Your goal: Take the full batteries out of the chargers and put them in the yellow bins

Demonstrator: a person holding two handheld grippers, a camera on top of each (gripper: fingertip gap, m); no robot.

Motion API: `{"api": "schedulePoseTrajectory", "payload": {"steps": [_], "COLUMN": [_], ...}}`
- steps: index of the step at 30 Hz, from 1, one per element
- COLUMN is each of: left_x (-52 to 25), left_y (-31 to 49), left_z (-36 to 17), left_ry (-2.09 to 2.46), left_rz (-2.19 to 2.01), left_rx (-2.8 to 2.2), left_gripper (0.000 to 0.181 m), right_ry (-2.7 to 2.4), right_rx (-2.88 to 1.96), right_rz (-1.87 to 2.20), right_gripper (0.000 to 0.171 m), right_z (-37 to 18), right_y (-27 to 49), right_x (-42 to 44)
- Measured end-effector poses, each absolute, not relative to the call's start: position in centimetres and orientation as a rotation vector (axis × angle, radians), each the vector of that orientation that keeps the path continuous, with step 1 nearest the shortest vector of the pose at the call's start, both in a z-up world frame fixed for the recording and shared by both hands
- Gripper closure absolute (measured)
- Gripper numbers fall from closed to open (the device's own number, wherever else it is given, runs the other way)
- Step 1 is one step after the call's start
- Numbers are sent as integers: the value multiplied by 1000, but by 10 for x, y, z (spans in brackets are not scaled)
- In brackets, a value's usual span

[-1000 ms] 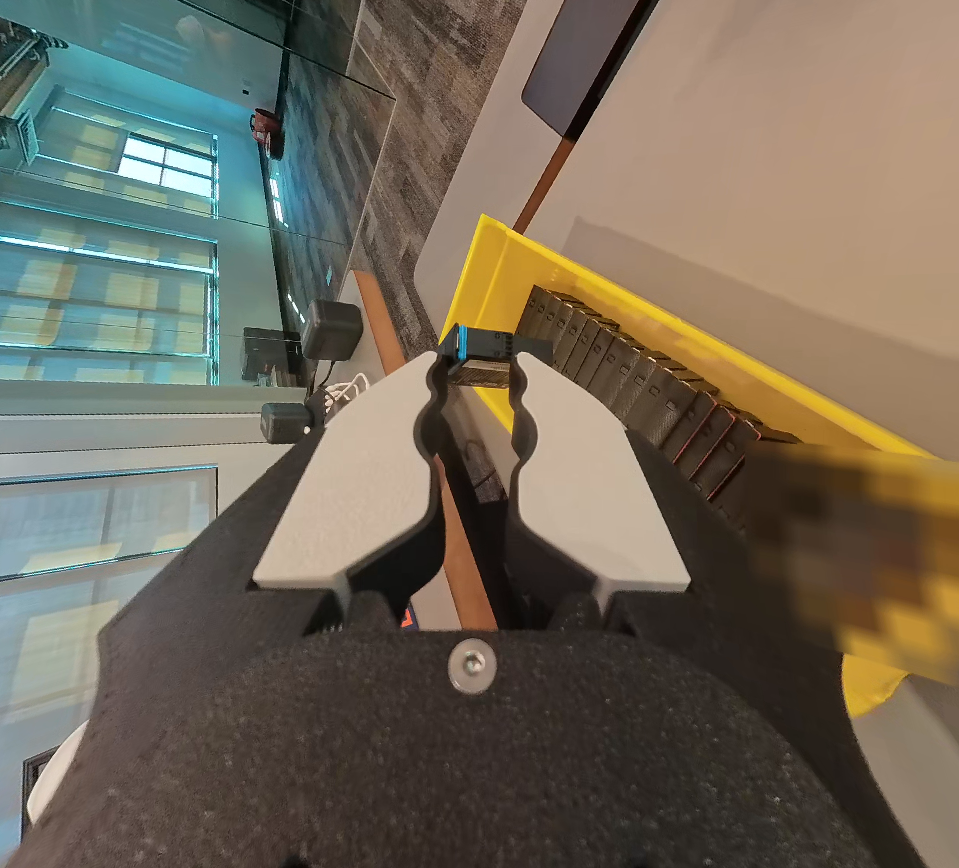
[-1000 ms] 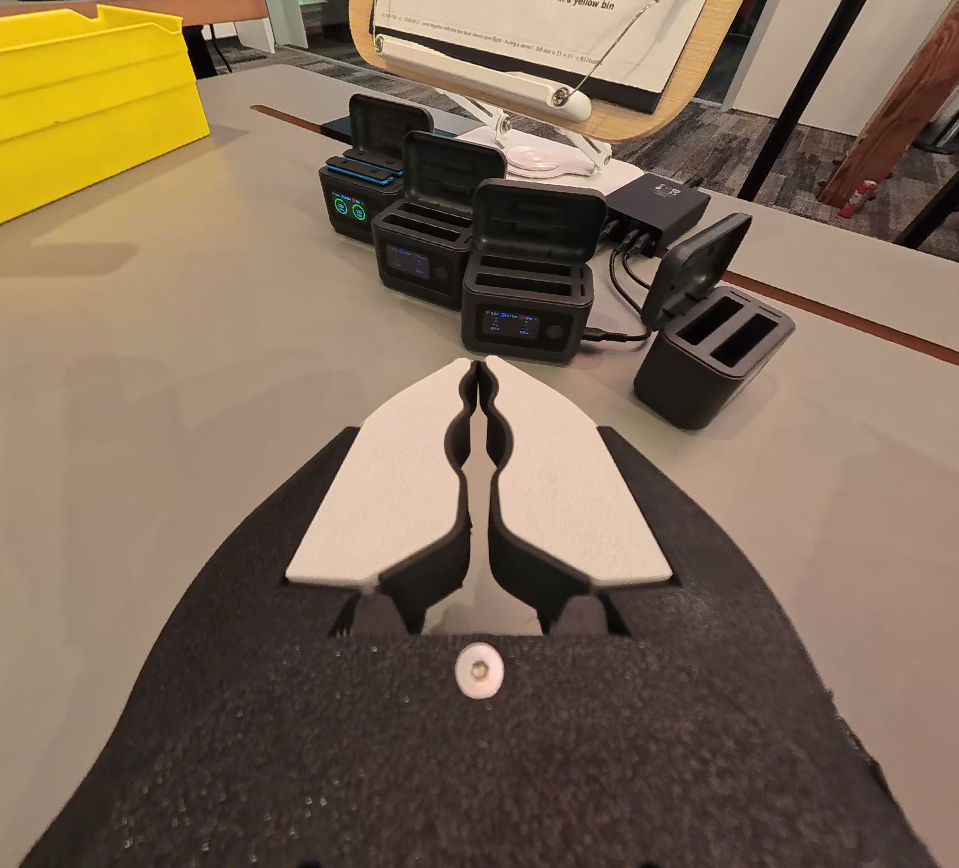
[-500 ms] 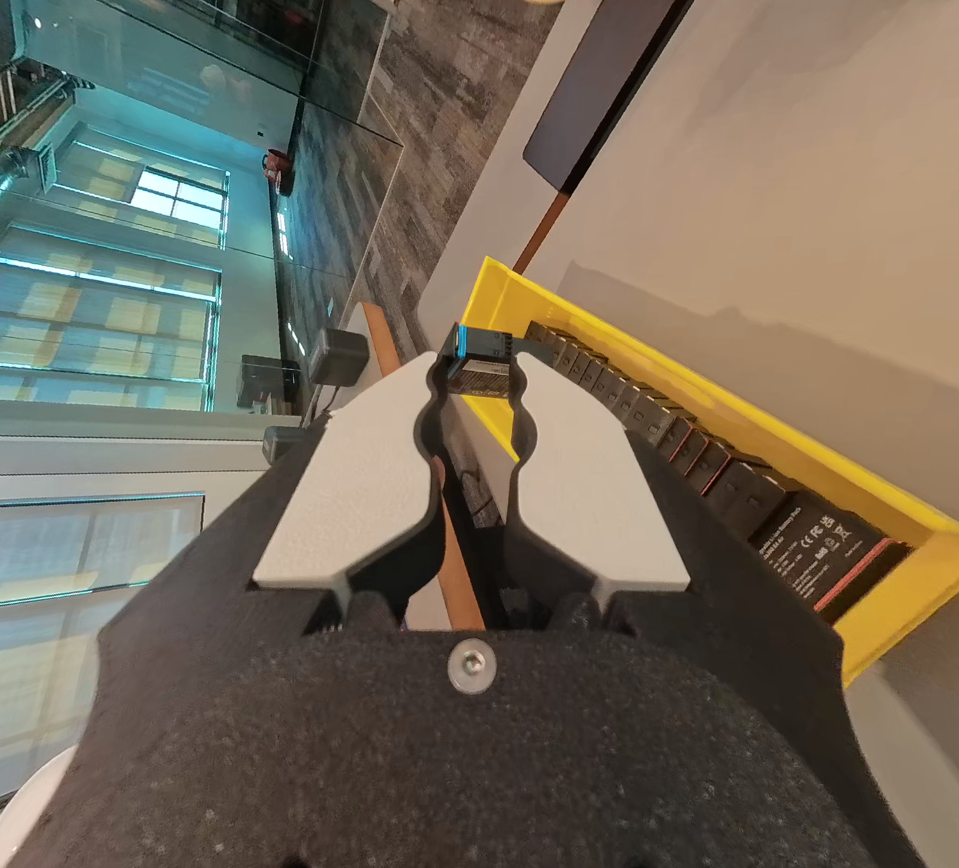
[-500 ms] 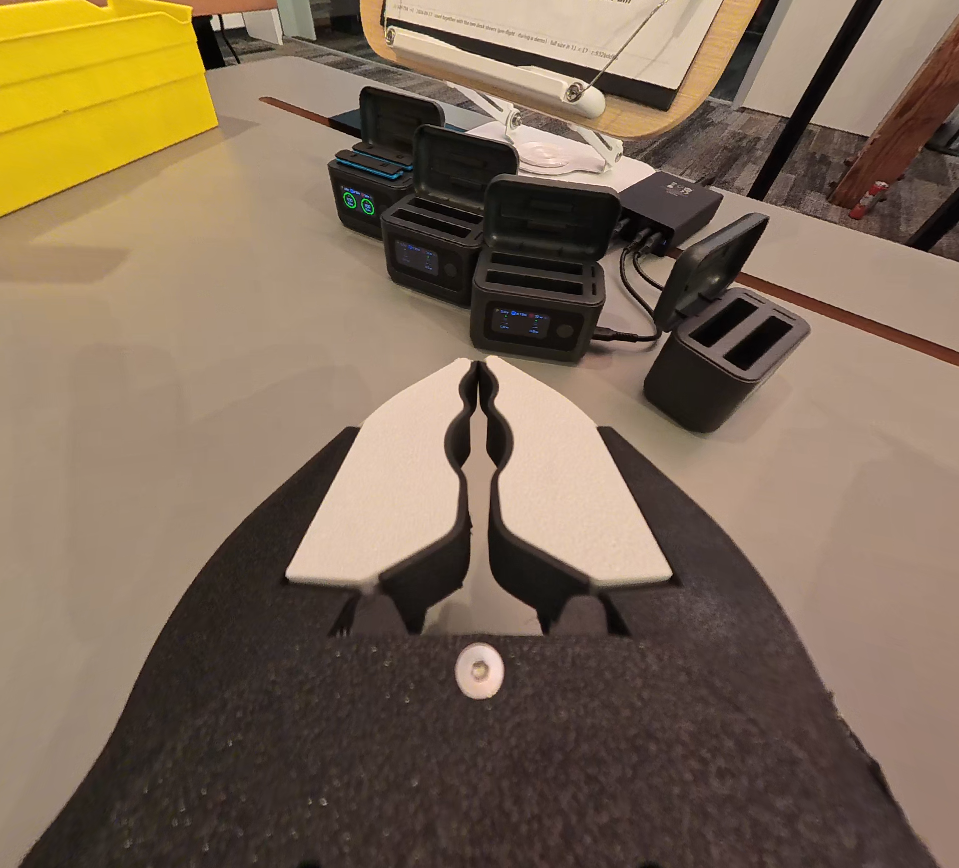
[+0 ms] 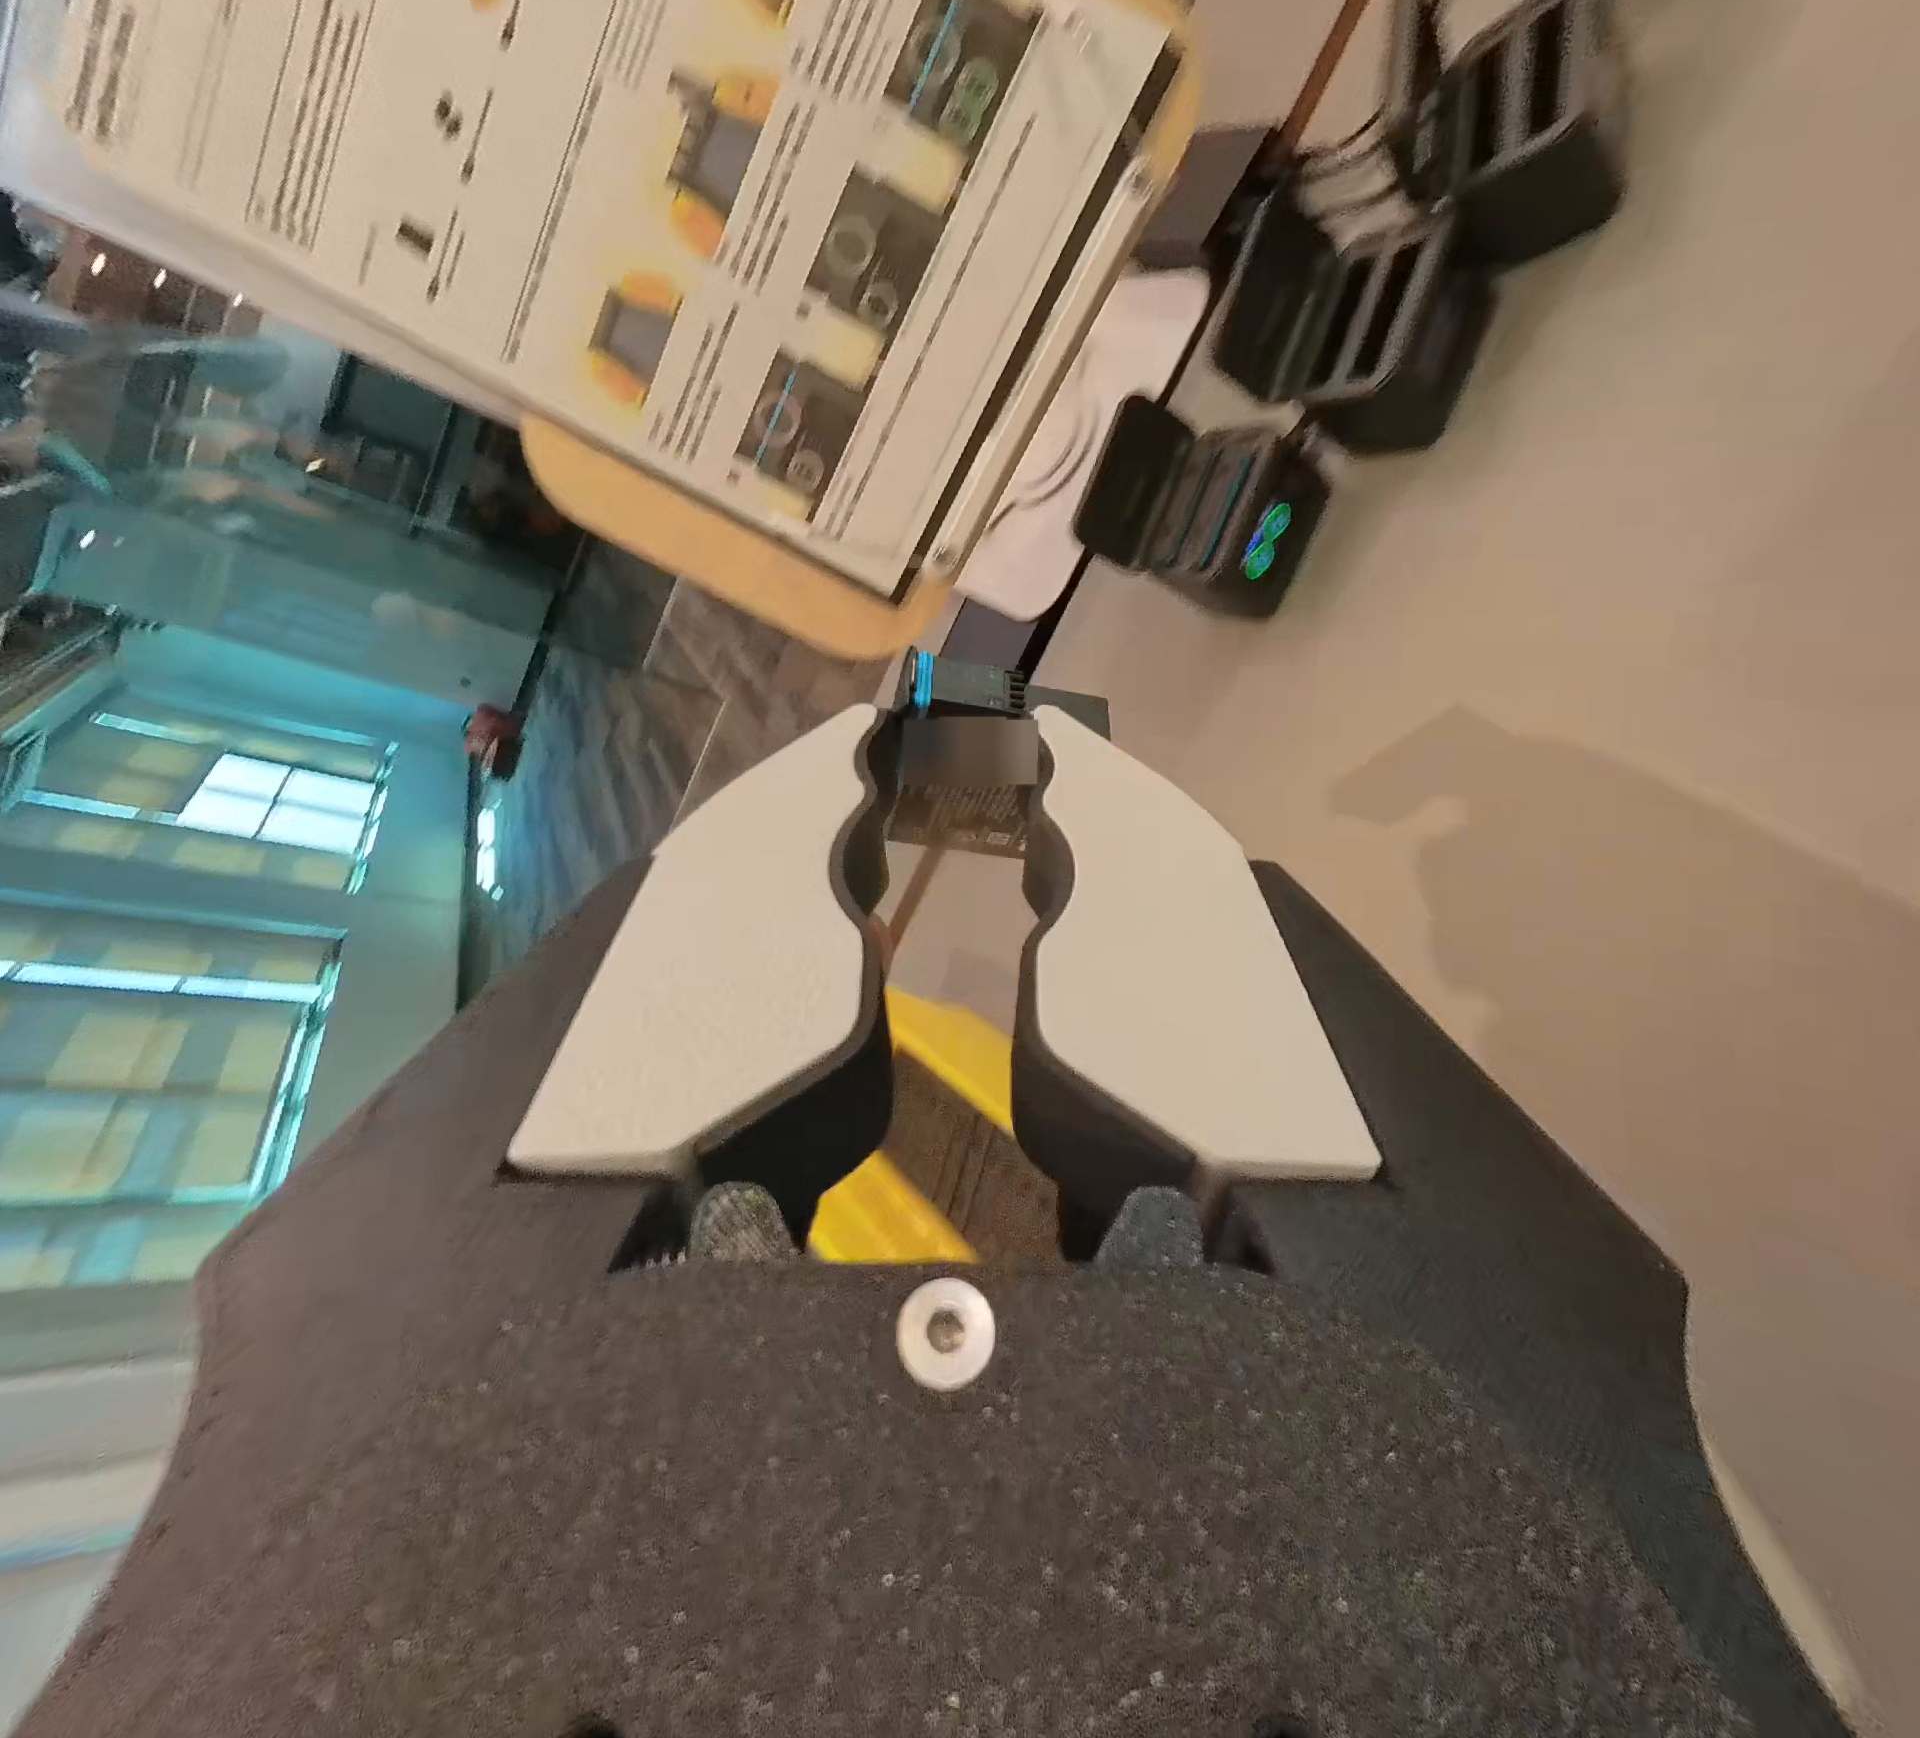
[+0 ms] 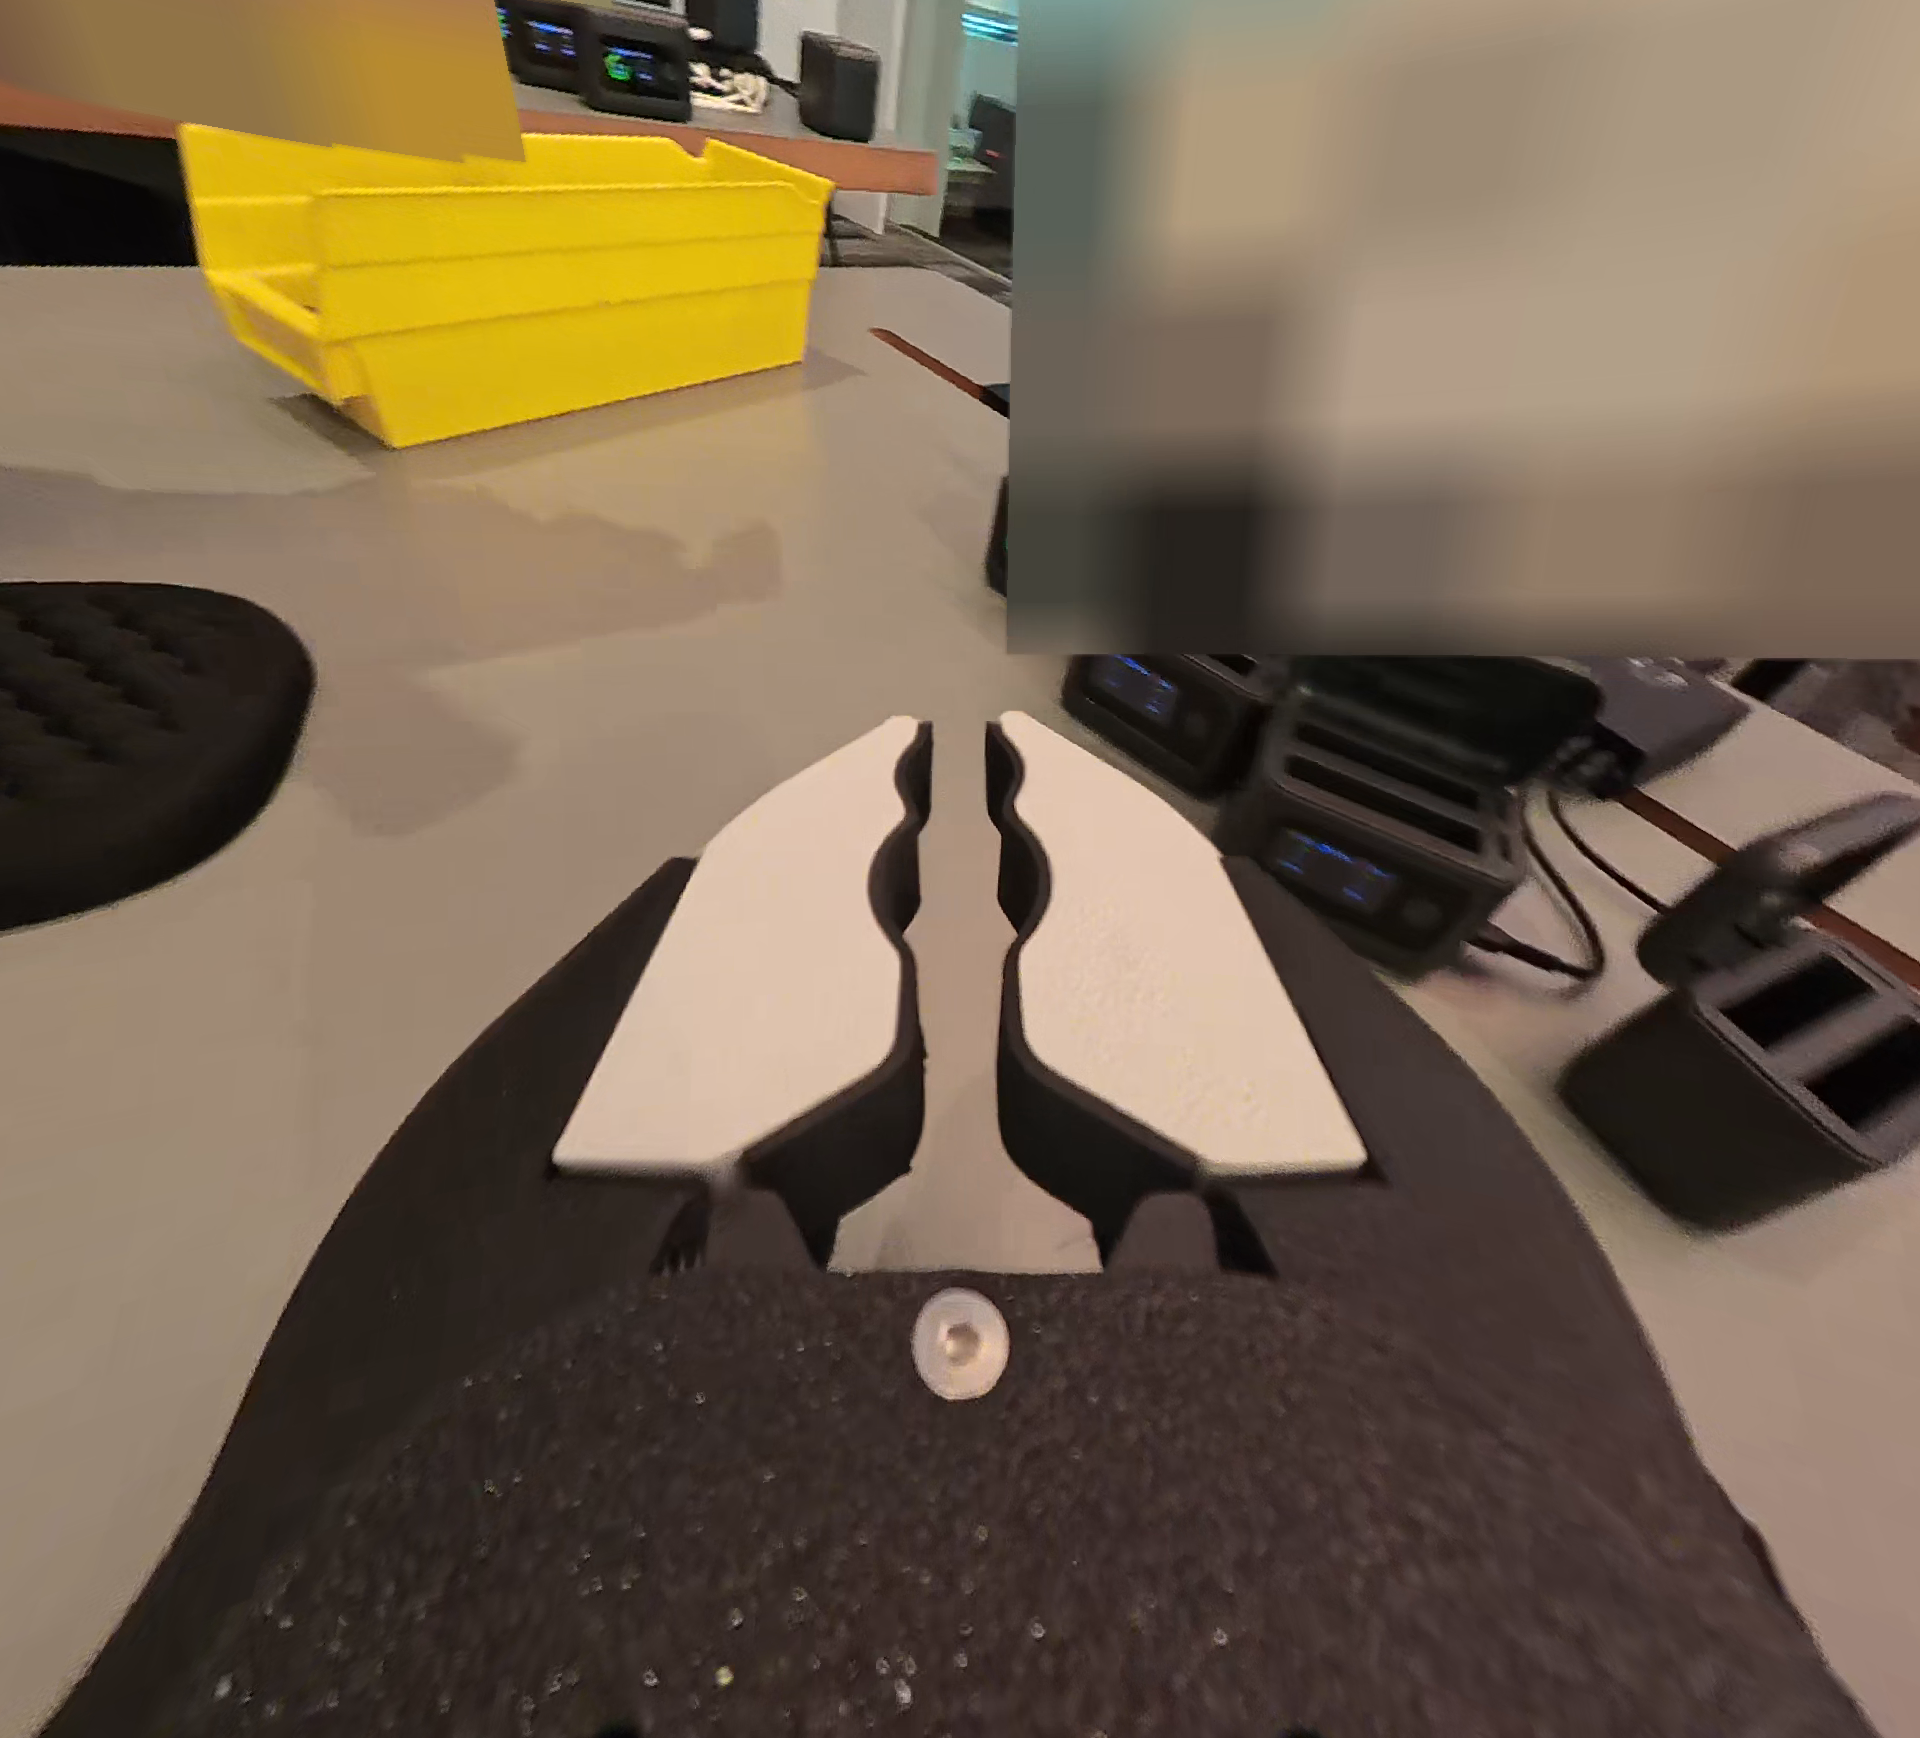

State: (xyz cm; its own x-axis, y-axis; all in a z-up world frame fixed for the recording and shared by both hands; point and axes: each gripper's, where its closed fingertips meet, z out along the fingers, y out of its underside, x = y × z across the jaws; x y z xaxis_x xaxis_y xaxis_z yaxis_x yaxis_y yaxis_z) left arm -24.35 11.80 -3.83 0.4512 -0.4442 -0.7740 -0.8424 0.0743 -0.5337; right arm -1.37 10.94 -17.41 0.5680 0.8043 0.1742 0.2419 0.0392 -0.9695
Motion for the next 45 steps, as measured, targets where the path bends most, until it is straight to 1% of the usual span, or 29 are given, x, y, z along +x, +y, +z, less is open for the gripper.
{"api": "schedulePoseTrajectory", "payload": {"steps": [1,5,10,12,15,17,18,19,20,22,23,24,27,29,30,33,35,40,45], "left_x": [-230,-172,-106,-84,-59,-47,-43,-40,-40,-39,-40,-41,-45,-49,-49,-52,-56,-59,-69], "left_y": [114,94,70,62,52,48,47,47,49,48,49,50,49,50,51,56,63,56,47], "left_z": [-39,-44,-53,-57,-61,-63,-63,-63,-59,-61,-63,-66,-67,-69,-71,-72,-74,-108,-132], "left_ry": [1183,1267,1335,1350,1348,1338,1332,1323,1289,1290,1281,1286,1237,1186,1151,966,812,613,492], "left_rz": [393,264,82,4,-102,-163,-185,-201,-197,-233,-240,-244,-380,-514,-603,-934,-1145,-1538,-1657], "left_rx": [-1537,-1451,-1358,-1337,-1316,-1309,-1308,-1304,-1295,-1304,-1318,-1333,-1389,-1477,-1528,-1656,-1745,-1976,-2094], "left_gripper": [159,159,160,159,160,159,159,159,177,176,173,168,171,165,160,156,157,155,153], "right_ry": [-939,-937,-924,-902,-846,-819,-806,-797,-792,-757,-747,-748,-766,-795,-817,-915,-979,-1128,-1233], "right_rx": [-1493,-1415,-1277,-1230,-1154,-1110,-1088,-1078,-1085,-1102,-1109,-1113,-1105,-1073,-1049,-935,-866,-735,-659], "right_rz": [563,635,600,549,433,360,329,296,265,233,224,208,117,38,-12,-160,-246,-398,-485], "right_gripper": [159,133,112,108,110,117,123,134,149,158,161,161,161,161,160,161,161,161,161], "right_z": [-172,-157,-128,-118,-102,-93,-89,-86,-86,-84,-83,-83,-86,-87,-87,-89,-94,-110,-128], "right_y": [105,91,72,66,63,62,61,61,63,68,70,72,79,80,79,72,67,58,52], "right_x": [-20,-49,-81,-84,-77,-69,-64,-60,-56,-45,-40,-36,-27,-23,-23,-27,-31,-43,-59]}}
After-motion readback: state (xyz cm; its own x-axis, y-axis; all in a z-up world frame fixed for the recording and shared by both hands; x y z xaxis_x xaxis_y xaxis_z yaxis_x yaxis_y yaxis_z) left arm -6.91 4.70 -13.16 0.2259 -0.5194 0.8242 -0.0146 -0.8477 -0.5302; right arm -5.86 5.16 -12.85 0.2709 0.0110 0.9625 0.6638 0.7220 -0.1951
